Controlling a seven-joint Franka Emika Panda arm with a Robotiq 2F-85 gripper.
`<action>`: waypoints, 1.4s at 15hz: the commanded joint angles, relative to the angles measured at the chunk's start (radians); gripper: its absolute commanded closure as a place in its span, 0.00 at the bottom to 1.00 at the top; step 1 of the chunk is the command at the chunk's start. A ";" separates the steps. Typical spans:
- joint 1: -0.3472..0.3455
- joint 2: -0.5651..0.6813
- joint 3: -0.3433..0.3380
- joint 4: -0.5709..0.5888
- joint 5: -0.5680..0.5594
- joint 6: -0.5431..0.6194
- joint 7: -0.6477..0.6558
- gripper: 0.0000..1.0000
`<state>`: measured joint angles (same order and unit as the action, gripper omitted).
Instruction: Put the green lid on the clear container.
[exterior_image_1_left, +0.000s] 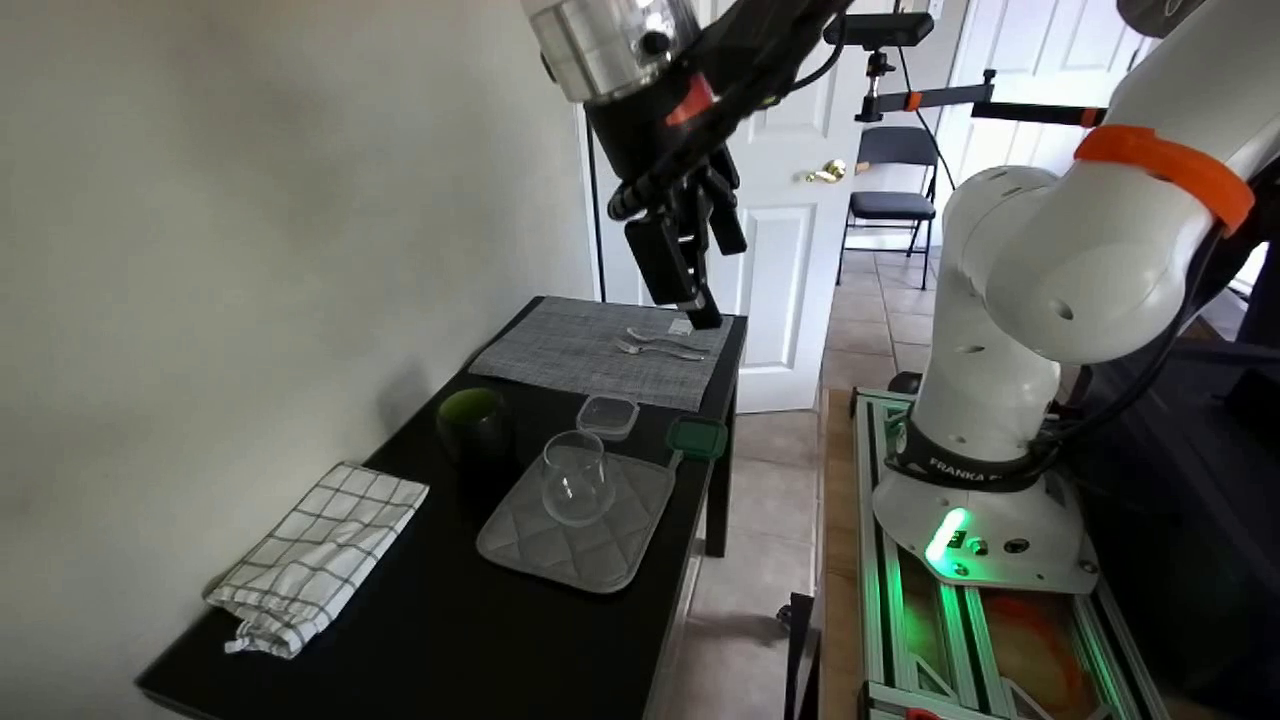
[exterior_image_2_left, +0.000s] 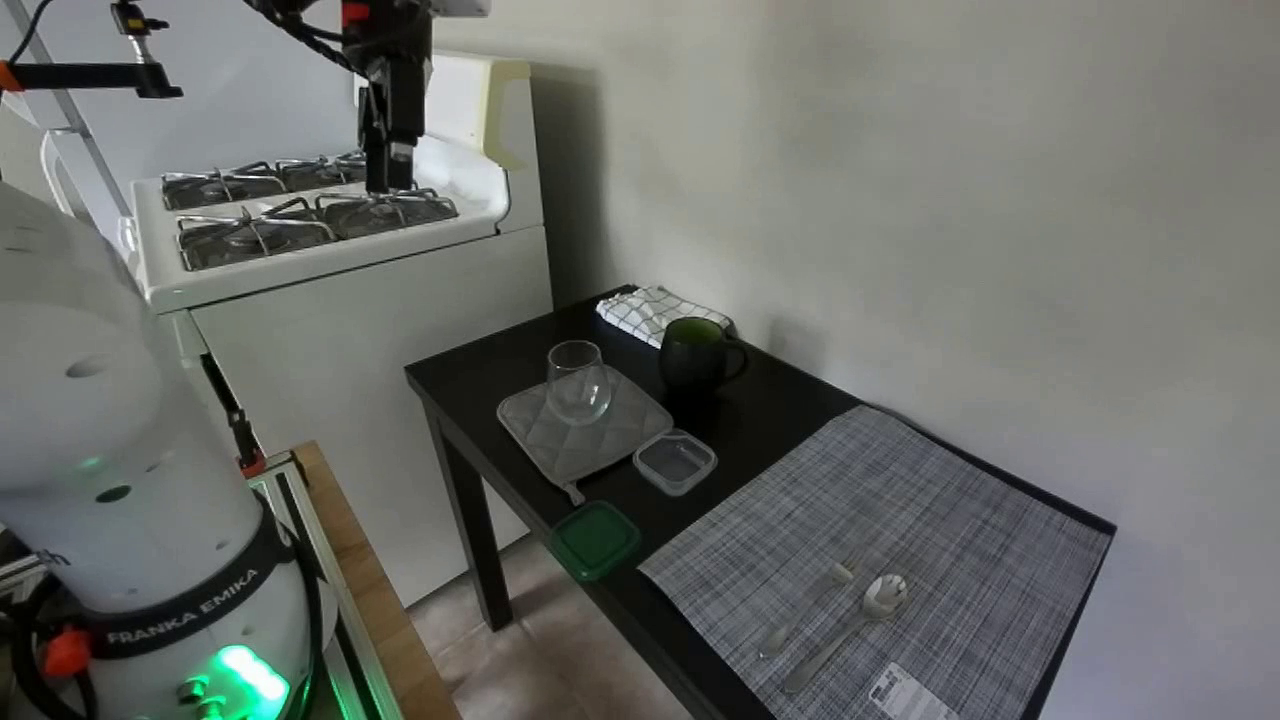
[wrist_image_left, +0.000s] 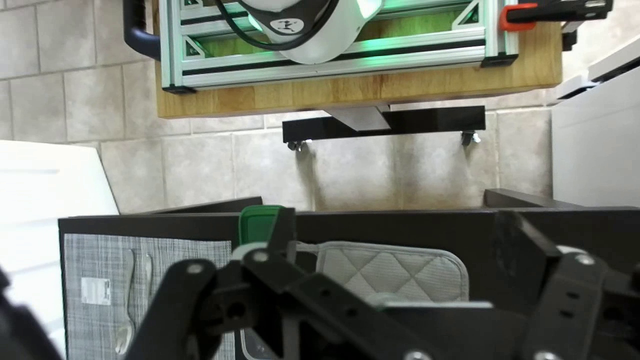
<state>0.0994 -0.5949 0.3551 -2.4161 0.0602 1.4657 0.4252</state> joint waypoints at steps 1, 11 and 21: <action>0.007 0.065 0.003 -0.089 -0.075 0.100 0.003 0.00; 0.038 0.126 -0.034 -0.357 -0.240 0.520 -0.017 0.00; -0.076 0.216 -0.108 -0.340 -0.409 0.670 0.014 0.00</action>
<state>0.0096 -0.3796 0.2608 -2.7567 -0.3445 2.1396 0.4355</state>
